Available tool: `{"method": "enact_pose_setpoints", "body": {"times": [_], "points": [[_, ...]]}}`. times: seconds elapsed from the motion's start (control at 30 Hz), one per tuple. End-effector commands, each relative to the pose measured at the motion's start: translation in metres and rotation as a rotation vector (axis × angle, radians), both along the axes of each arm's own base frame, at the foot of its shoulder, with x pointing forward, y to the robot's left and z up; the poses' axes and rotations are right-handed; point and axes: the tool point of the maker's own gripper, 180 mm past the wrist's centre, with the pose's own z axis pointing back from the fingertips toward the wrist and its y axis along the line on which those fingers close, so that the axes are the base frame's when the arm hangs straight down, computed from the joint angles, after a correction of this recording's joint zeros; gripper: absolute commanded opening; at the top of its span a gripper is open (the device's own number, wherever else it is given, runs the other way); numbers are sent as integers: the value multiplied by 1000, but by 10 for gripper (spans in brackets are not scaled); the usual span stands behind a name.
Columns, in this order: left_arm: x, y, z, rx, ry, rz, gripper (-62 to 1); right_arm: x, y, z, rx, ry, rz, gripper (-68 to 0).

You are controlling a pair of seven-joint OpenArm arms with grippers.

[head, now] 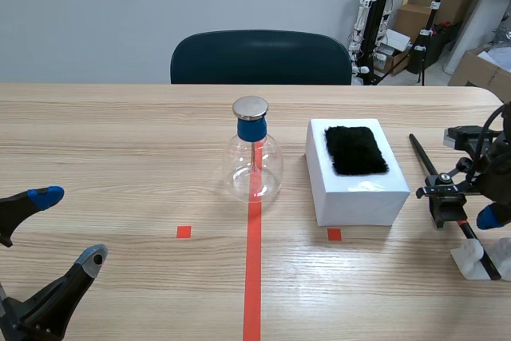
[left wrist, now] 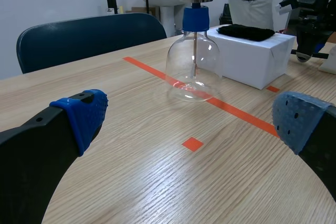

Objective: Do the electroscope experiment. pick up the black charging rod

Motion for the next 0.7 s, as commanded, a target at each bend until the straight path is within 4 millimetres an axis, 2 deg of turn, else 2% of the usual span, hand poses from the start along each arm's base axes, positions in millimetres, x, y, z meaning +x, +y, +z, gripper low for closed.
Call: {"method": "enact_pose_setpoints", "body": {"times": [0.0, 0.17, 0.67], "points": [[3, 2, 7, -18, -25, 7, 14, 1, -10, 5, -17, -7, -7, -324], [3, 2, 7, -18, -25, 7, 14, 0, -11, 4, -18, -7, -9, -388], [3, 2, 9, -23, -31, 8, 14, 13, -14, 9, -18, -77, -14, -387]]}}
